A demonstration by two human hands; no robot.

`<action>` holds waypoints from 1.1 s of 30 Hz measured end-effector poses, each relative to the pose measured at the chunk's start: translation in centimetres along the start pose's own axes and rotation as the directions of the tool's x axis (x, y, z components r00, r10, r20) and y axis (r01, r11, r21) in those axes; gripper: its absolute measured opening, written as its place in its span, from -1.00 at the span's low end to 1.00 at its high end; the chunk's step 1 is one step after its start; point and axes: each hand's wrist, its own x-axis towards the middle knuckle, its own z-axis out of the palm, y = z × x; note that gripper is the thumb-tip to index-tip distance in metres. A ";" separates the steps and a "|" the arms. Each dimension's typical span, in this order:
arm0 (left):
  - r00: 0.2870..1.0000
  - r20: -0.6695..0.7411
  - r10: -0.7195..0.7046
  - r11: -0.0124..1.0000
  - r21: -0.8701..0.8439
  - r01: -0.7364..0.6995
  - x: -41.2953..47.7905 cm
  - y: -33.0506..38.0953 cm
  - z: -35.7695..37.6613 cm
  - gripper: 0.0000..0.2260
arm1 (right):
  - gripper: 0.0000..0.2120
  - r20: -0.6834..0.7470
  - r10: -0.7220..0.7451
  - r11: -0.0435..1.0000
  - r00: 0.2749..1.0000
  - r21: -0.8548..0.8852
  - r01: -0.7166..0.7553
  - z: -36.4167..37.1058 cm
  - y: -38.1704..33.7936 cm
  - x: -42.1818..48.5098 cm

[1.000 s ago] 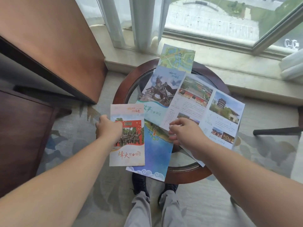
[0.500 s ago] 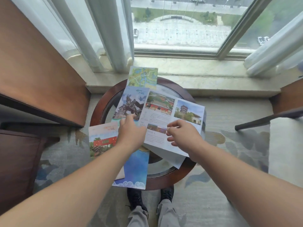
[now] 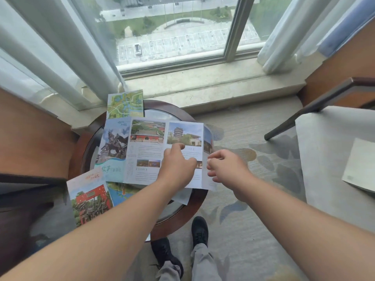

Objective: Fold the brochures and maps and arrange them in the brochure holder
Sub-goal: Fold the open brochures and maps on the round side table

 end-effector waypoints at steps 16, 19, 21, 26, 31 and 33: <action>0.993 -0.076 -0.085 0.952 0.288 0.104 2.2 0.2 5.6 -0.47 | -0.91 0.008 0.060 0.995 0.998 0.074 -0.060 -1.8 4.3 3.1; 0.991 -0.116 -0.073 0.928 0.356 0.110 2.9 -0.3 6.7 -0.41 | -0.91 0.005 0.069 0.995 0.998 0.076 -0.069 -1.8 4.7 3.9; 0.991 -0.123 -0.058 0.911 0.400 0.103 3.4 -0.6 7.4 -0.38 | -0.90 -0.002 0.074 0.994 0.997 0.083 -0.074 -1.8 4.8 4.4; 0.986 -0.164 -0.026 0.869 0.485 0.103 4.3 -1.2 8.4 -0.29 | -0.91 -0.001 0.077 0.993 0.997 0.095 -0.076 -1.6 5.1 5.4; 0.984 -0.166 -0.072 0.827 0.542 0.152 5.4 -1.4 9.2 -0.08 | -0.88 0.011 0.089 0.991 0.996 0.103 -0.089 -1.5 5.3 5.9; 0.983 -0.163 -0.090 0.806 0.568 0.168 5.7 -1.4 9.6 -0.06 | -0.88 0.013 0.090 0.990 0.996 0.103 -0.091 -1.5 5.4 6.0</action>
